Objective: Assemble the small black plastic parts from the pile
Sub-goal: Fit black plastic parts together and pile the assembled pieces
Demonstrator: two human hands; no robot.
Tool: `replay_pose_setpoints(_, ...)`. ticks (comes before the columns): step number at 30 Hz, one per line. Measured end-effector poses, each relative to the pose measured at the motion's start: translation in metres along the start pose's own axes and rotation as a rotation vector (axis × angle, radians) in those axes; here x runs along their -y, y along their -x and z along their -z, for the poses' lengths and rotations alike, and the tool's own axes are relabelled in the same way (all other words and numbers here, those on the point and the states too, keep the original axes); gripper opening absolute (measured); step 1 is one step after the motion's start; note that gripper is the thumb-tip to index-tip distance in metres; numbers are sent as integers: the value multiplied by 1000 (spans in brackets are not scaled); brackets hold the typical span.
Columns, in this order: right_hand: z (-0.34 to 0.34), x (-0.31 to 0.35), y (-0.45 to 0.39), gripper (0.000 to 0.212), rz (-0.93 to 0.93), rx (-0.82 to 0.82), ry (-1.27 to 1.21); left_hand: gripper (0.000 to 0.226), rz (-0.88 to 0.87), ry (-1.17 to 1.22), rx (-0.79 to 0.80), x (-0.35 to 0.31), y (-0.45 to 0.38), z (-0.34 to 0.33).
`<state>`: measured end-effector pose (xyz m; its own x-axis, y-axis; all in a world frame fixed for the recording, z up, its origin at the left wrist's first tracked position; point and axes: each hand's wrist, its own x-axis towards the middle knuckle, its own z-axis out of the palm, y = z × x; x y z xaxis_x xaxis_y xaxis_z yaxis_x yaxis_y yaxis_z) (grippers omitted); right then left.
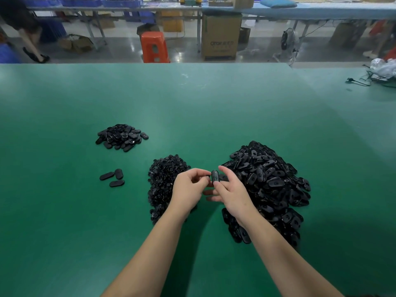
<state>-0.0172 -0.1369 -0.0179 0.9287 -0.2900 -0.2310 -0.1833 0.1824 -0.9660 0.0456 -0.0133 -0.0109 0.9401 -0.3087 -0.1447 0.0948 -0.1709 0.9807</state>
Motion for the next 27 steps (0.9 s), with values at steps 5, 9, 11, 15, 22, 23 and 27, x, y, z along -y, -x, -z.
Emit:
replay_pose_setpoints(5, 5, -3, -1, 11, -13, -15, 93, 15, 40, 60, -24, 3, -1, 1)
replay_pose_setpoints(9, 10, -7, -4, 16, 54, -199, 174, 15, 49, 83, -15, 4, 0, 1)
replay_pose_setpoints(11, 14, -8, -4, 16, 98, -261, 286, 14, 57, 80, -14, 4, 0, 1)
replay_pose_setpoints(15, 16, -7, -7, 10, 99, -303, 186, 13, 59, 86, 11, 4, 1, 2)
replay_pose_setpoints(22, 13, -6, -6, 23, 68, -271, 3, 15, 35, 83, 15, 6, 2, -1)
replay_pose_setpoints(23, 11, -6, -5, 20, 61, -263, -34, 15, 30, 80, 16, 6, 2, -2)
replay_pose_setpoints(27, 5, -3, -2, 15, 28, -244, -96, 12, 7, 52, -13, 5, 1, -6)
